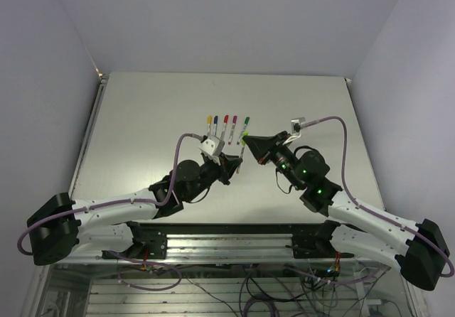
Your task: Insert the pens into the pen caps
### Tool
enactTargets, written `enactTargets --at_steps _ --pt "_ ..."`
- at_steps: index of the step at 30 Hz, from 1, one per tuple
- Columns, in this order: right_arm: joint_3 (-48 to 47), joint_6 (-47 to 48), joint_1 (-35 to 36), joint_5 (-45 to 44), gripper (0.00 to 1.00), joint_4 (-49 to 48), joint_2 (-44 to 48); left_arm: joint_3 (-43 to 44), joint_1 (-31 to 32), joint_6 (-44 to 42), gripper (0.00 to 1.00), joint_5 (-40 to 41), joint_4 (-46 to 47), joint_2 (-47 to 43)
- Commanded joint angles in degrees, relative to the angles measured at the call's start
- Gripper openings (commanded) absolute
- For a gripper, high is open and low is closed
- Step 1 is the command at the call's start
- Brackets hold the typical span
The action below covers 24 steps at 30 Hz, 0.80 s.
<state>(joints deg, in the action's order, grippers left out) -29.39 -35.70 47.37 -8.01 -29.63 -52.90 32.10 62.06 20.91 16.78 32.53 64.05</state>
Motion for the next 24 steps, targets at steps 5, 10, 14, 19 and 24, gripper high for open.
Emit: enactTargets --at_steps 5,10,14,19,24 --pt "2.13 0.60 3.95 5.77 0.00 15.38 -3.83 8.62 -3.66 -0.50 0.07 1.19 15.80 -2.30" --pt "-5.99 4.16 3.94 -3.20 0.17 18.97 -5.18 7.92 -3.70 0.86 0.07 -3.47 9.40 -0.92" --pt "-11.26 6.14 3.95 -12.03 0.31 19.04 -2.71 5.24 -3.70 4.12 0.07 -5.67 3.55 -0.08" --pt "-15.17 8.49 3.92 -20.52 0.36 18.36 5.22 2.70 -3.70 6.62 0.07 -7.82 -1.28 1.95" --pt "-17.94 8.05 3.92 -27.54 0.39 27.09 10.69 5.17 -3.70 6.41 0.07 -2.29 -8.02 4.23"
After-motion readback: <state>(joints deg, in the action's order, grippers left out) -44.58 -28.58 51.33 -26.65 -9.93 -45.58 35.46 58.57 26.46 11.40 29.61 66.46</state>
